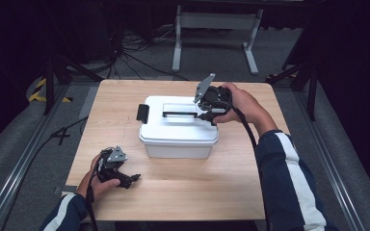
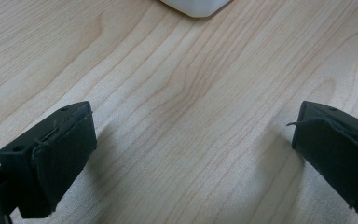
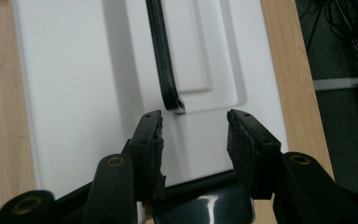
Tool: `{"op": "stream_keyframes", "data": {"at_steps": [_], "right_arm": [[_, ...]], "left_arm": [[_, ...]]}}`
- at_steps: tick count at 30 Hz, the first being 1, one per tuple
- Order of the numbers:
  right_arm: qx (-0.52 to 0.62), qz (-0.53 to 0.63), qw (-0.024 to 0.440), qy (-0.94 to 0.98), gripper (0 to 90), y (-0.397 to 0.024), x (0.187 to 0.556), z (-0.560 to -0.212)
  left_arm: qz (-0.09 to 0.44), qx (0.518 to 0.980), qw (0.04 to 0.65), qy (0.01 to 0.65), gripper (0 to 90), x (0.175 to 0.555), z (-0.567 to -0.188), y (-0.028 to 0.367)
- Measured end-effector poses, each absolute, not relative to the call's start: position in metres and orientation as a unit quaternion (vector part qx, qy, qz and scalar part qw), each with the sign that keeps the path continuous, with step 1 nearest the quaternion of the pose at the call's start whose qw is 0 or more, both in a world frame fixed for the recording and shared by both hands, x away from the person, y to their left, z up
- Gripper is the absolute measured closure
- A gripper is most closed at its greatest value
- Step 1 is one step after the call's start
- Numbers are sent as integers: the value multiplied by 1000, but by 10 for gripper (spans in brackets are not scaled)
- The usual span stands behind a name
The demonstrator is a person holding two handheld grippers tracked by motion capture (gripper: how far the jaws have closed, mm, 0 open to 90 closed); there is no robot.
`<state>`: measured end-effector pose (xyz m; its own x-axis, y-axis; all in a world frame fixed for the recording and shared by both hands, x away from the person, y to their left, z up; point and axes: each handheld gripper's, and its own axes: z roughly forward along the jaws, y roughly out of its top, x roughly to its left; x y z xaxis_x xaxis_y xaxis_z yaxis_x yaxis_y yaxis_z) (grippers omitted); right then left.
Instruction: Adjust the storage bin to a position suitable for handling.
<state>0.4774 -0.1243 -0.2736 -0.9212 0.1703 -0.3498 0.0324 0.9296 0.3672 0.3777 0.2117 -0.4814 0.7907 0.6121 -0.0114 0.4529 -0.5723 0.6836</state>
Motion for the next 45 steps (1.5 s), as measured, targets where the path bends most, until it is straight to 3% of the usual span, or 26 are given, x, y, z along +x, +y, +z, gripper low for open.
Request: {"op": "stream_keyframes", "data": {"at_steps": [14, 15, 20, 45], "right_arm": [[29, 172, 201, 964, 710, -94, 477, -280], [13, 180, 203, 962, 764, -89, 475, -279], [11, 186, 204, 961, 831, -83, 473, -280], [-5, 230, 239, 943, 851, -96, 466, -256]], "left_arm": [[114, 879, 349, 303, 2, 378, -481, 212], [114, 879, 349, 303, 2, 378, -481, 212], [114, 879, 349, 303, 2, 378, -481, 212], [113, 879, 349, 303, 2, 378, -481, 212]]}}
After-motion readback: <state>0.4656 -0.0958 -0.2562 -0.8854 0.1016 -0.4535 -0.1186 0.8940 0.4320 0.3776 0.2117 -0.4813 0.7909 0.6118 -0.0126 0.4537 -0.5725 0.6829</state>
